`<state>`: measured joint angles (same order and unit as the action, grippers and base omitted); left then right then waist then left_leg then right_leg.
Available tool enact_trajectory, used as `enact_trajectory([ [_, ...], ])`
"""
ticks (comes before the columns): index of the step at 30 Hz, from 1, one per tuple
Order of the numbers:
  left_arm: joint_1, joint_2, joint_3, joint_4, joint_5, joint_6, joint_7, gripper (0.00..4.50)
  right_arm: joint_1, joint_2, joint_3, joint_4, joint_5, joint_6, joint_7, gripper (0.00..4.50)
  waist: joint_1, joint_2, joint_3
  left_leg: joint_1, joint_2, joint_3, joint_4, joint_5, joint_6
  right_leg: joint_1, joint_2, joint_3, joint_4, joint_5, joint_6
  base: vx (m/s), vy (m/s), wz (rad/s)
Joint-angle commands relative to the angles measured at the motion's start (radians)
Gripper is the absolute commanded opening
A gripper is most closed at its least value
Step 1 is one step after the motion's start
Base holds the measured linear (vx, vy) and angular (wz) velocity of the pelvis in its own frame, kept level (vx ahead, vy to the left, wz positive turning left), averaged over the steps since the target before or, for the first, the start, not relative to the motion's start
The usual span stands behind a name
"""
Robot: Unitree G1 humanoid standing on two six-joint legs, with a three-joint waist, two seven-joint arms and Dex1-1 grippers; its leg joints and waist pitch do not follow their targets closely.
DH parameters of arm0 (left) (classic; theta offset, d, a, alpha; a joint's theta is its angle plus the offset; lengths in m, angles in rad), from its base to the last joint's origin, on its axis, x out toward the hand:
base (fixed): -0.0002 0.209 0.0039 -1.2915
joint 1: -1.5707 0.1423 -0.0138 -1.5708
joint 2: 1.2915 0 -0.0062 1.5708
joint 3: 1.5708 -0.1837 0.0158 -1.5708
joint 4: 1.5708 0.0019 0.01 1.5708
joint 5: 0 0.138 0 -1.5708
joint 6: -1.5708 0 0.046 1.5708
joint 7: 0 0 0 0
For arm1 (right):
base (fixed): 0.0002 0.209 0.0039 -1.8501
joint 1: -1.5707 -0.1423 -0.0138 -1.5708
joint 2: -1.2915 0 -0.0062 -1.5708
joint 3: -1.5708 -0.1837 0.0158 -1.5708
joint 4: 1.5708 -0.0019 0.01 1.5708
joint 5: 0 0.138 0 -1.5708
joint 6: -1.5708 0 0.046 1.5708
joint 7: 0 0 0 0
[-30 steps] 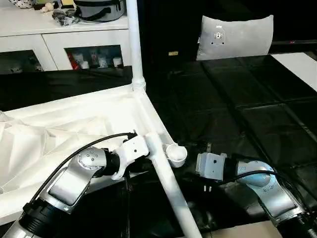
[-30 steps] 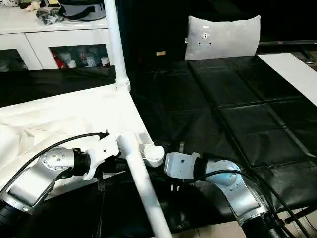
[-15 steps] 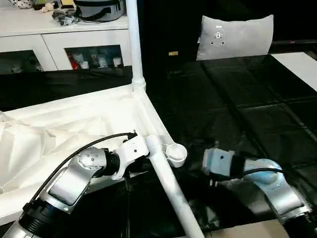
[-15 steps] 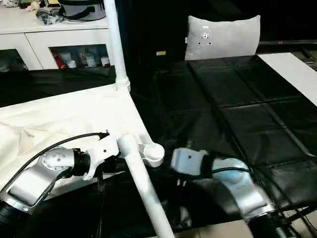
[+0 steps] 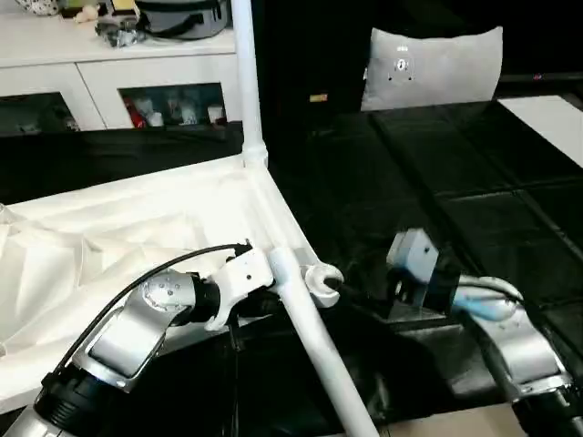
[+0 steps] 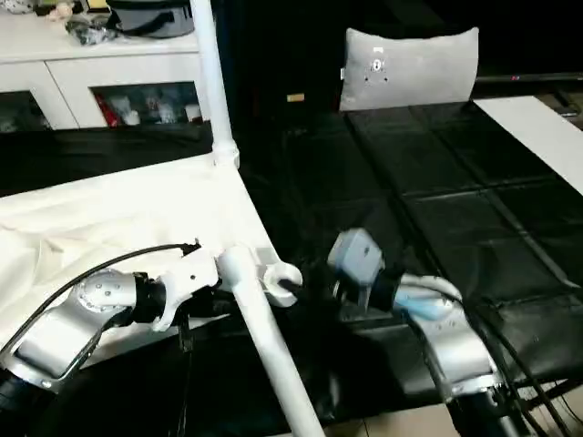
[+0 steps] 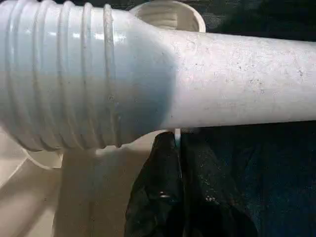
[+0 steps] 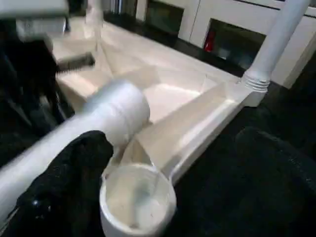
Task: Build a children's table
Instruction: Insert table leg to table base
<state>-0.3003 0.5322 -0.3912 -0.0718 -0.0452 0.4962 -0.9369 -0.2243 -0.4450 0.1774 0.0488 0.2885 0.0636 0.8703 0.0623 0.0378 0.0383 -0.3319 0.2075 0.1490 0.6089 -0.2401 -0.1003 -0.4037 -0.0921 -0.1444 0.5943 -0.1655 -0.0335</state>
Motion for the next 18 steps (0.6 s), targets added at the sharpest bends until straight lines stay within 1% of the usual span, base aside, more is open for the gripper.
enact_trajectory([
  [1,-0.009,0.008,-0.013,-0.042,-0.004,0.0,-0.022,0.0,-0.009,0.001,-0.021,-0.063,0.083,0.108,0.026,4.49,0.005,0.004,-0.061,-0.02,0.019,0.0,-0.071,-0.076,0.101,0.073,-0.051,0.064,-0.06,-0.205,-0.171,0.0,0.0,0.0],
  [2,-0.008,0.009,-0.013,-0.043,-0.004,0.0,-0.021,0.0,-0.005,-0.006,-0.018,-0.1,0.128,0.189,0.035,4.49,0.005,0.004,-0.06,-0.02,0.02,0.001,-0.071,-0.076,0.099,0.071,-0.052,0.063,-0.061,-0.208,-0.169,0.0,0.0,0.0],
  [3,-0.008,0.009,-0.013,-0.043,-0.003,0.0,-0.021,0.0,-0.003,-0.009,-0.016,-0.118,0.15,0.228,0.039,4.49,0.006,0.003,-0.061,-0.02,0.019,0.0,-0.072,-0.075,0.097,0.073,-0.051,0.063,-0.061,-0.211,-0.167,0.0,0.0,0.0],
  [4,-0.008,0.009,-0.013,-0.044,-0.003,0.0,-0.021,0.0,-0.002,-0.011,-0.016,-0.127,0.161,0.248,0.041,4.49,0.007,0.004,-0.061,-0.02,0.019,0.0,-0.071,-0.072,0.094,0.072,-0.051,0.063,-0.062,-0.212,-0.163,0.0,0.0,0.0],
  [5,-0.007,0.009,-0.014,-0.043,-0.003,0.0,-0.021,0.0,0.001,-0.017,-0.012,-0.158,0.201,0.314,0.041,4.49,0.006,0.003,-0.059,-0.02,0.018,0.0,-0.072,-0.072,0.092,0.072,-0.051,0.063,-0.063,-0.216,-0.161,0.0,0.0,0.0],
  [6,-0.007,0.009,-0.014,-0.044,-0.003,0.001,-0.021,0.0,0.003,-0.029,-0.001,-0.196,0.238,0.391,0.044,4.49,0.007,0.003,-0.06,-0.019,0.017,0.0,-0.072,-0.067,0.09,0.074,-0.049,0.063,-0.063,-0.216,-0.156,0.0,0.0,0.0],
  [7,-0.007,0.01,-0.014,-0.044,-0.003,0.001,-0.021,0.0,0.004,-0.035,0.004,-0.21,0.254,0.427,0.043,4.49,0.008,0.004,-0.059,-0.02,0.019,0.001,-0.072,-0.07,0.084,0.071,-0.051,0.063,-0.064,-0.227,-0.15,0.0,0.0,0.0],
  [8,-0.007,0.01,-0.014,-0.044,-0.003,0.001,-0.022,0.0,0.005,-0.042,0.01,-0.225,0.273,0.469,0.042,4.49,0.009,0.004,-0.059,-0.019,0.018,0.001,-0.072,-0.073,0.081,0.071,-0.051,0.063,-0.066,-0.236,-0.147,0.0,0.0,0.0],
  [9,-0.007,0.011,-0.014,-0.044,-0.003,0.001,-0.022,0.0,0.007,-0.055,0.026,-0.248,0.287,0.535,0.039,4.49,0.01,0.003,-0.06,-0.02,0.017,0.001,-0.072,-0.074,0.076,0.071,-0.052,0.063,-0.068,-0.245,-0.141,0.0,0.0,0.0],
  [10,-0.007,0.011,-0.014,-0.044,-0.003,0.001,-0.022,0.0,0.007,-0.055,0.026,-0.248,0.287,0.535,0.039,4.49,0.011,0.004,-0.059,-0.019,0.017,0.001,-0.072,-0.077,0.071,0.07,-0.051,0.062,-0.07,-0.256,-0.136,0.0,0.0,0.0],
  [11,-0.007,0.01,-0.014,-0.043,-0.003,0.001,-0.022,0.0,0.01,-0.054,0.034,-0.259,0.303,0.577,0.029,4.49,0.012,0.003,-0.059,-0.019,0.016,0.002,-0.072,-0.077,0.065,0.07,-0.051,0.062,-0.071,-0.263,-0.13,0.0,0.0,0.0],
  [13,-0.007,0.011,-0.014,-0.043,-0.003,0.001,-0.022,0.0,0.012,-0.049,0.038,-0.277,0.321,0.631,0.007,4.49,0.016,0.003,-0.059,-0.019,0.017,0.002,-0.072,-0.078,0.058,0.068,-0.053,0.062,-0.072,-0.274,-0.123,0.0,0.0,0.0],
  [15,-0.007,0.011,-0.014,-0.042,-0.003,0.0,-0.022,0.0,0.012,-0.047,0.038,-0.284,0.327,0.649,0.0,4.49,0.02,0.003,-0.059,-0.019,0.017,0.002,-0.073,-0.078,0.049,0.067,-0.053,0.063,-0.072,-0.276,-0.119,0.0,0.0,0.0],
  [17,-0.006,0.013,-0.013,-0.043,-0.003,0.001,-0.022,0.0,0.017,-0.047,0.058,-0.297,0.312,0.695,-0.017,4.49,0.023,0.002,-0.059,-0.019,0.018,0.002,-0.073,-0.073,0.043,0.067,-0.053,0.064,-0.069,-0.262,-0.12,0.0,0.0,0.0],
  [18,-0.006,0.013,-0.013,-0.043,-0.003,0.001,-0.022,0.0,0.018,-0.047,0.06,-0.298,0.31,0.699,-0.019,4.49,0.025,0.003,-0.059,-0.018,0.017,0.001,-0.074,-0.071,0.04,0.068,-0.052,0.064,-0.069,-0.258,-0.121,0.0,0.0,0.0],
])
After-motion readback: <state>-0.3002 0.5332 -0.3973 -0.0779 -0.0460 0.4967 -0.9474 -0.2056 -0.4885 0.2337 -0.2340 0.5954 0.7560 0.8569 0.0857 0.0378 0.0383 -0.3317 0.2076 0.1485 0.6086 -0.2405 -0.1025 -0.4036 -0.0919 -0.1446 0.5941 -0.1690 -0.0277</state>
